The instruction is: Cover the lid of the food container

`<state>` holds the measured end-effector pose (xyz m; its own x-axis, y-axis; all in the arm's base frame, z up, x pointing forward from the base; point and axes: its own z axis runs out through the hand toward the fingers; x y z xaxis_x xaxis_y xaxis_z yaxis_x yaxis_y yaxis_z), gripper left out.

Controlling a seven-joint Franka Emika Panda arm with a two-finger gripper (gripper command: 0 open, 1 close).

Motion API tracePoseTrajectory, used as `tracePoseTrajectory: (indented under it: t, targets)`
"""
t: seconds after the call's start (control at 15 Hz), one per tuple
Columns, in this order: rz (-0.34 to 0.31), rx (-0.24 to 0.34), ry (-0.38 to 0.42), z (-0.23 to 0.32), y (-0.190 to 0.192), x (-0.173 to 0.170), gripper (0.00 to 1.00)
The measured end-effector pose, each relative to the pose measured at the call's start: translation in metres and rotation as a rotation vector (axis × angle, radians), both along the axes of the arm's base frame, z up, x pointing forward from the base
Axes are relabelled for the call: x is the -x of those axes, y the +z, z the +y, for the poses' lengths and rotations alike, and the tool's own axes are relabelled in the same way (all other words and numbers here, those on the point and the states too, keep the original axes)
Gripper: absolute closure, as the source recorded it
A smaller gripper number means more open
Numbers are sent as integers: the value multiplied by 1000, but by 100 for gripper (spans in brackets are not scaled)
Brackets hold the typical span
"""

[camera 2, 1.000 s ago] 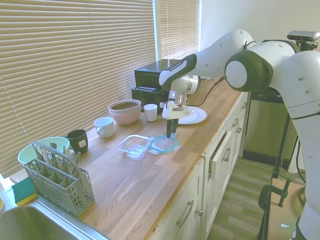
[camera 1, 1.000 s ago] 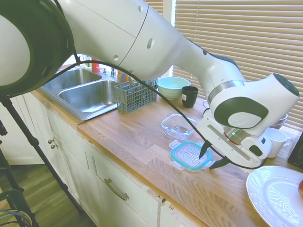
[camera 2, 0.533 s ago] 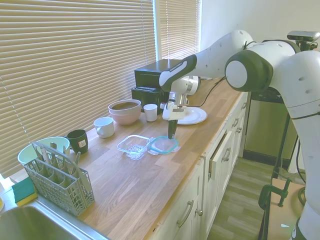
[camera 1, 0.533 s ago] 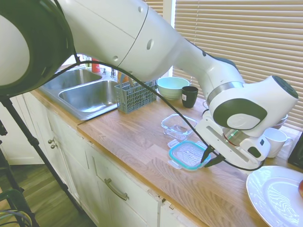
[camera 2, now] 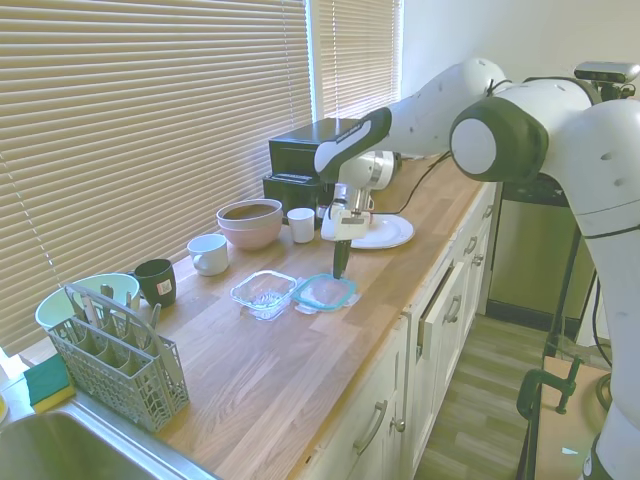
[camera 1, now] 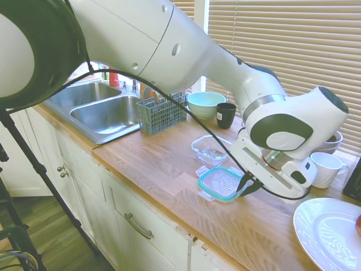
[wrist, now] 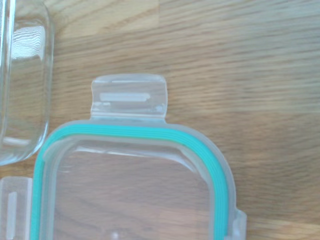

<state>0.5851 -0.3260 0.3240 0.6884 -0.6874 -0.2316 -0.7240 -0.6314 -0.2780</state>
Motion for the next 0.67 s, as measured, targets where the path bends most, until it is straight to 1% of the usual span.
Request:
tracePoseTrajectory:
  t: [0.33,0.53,0.67]
  targets:
    - [-44,41,-18,25,67,16,100]
    - [-58,58,-34,35,91,27,100]
    - [-65,63,-38,40,99,30,100]
